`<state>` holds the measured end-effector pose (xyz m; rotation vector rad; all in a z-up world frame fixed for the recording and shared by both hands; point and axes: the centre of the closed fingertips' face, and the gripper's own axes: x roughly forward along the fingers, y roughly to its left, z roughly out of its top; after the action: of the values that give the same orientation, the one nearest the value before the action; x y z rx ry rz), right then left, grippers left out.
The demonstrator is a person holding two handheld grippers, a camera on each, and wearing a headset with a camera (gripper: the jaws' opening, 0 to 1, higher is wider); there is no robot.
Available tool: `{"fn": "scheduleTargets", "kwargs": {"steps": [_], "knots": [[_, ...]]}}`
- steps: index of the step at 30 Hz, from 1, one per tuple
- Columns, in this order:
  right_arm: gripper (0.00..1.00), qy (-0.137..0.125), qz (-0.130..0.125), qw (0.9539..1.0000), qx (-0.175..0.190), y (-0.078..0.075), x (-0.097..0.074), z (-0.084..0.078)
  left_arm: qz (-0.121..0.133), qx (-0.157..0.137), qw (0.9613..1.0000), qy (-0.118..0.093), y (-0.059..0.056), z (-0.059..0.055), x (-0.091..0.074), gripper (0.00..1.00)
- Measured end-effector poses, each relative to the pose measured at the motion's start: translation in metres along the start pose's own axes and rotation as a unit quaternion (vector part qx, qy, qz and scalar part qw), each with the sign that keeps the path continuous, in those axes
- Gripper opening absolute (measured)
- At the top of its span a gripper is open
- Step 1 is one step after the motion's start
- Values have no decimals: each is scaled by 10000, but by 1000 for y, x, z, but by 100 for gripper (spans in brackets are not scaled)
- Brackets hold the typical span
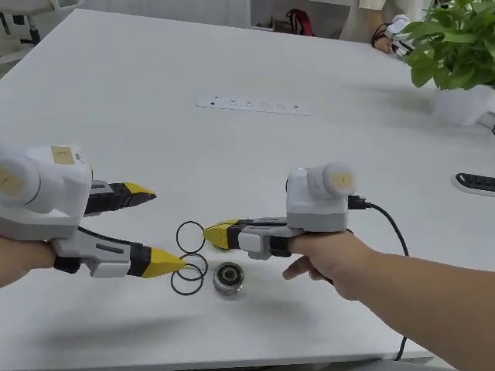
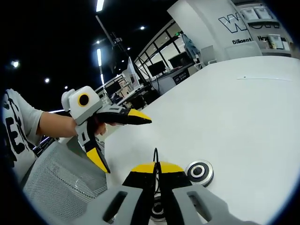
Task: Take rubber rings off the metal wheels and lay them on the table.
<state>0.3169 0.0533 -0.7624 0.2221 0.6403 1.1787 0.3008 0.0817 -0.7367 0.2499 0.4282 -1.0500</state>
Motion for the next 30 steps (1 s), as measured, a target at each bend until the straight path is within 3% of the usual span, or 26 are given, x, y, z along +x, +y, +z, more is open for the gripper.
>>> {"fn": "scheduleTargets", "kwargs": {"steps": [18,30], "knots": [[0,412,21,9989,203,0,3,-22,36,-5,10000,69,1,-5,-3,72],[0,589,-312,9977,77,-15,0,-29,57,-23,9999,135,2,-9,-4,72]]}}
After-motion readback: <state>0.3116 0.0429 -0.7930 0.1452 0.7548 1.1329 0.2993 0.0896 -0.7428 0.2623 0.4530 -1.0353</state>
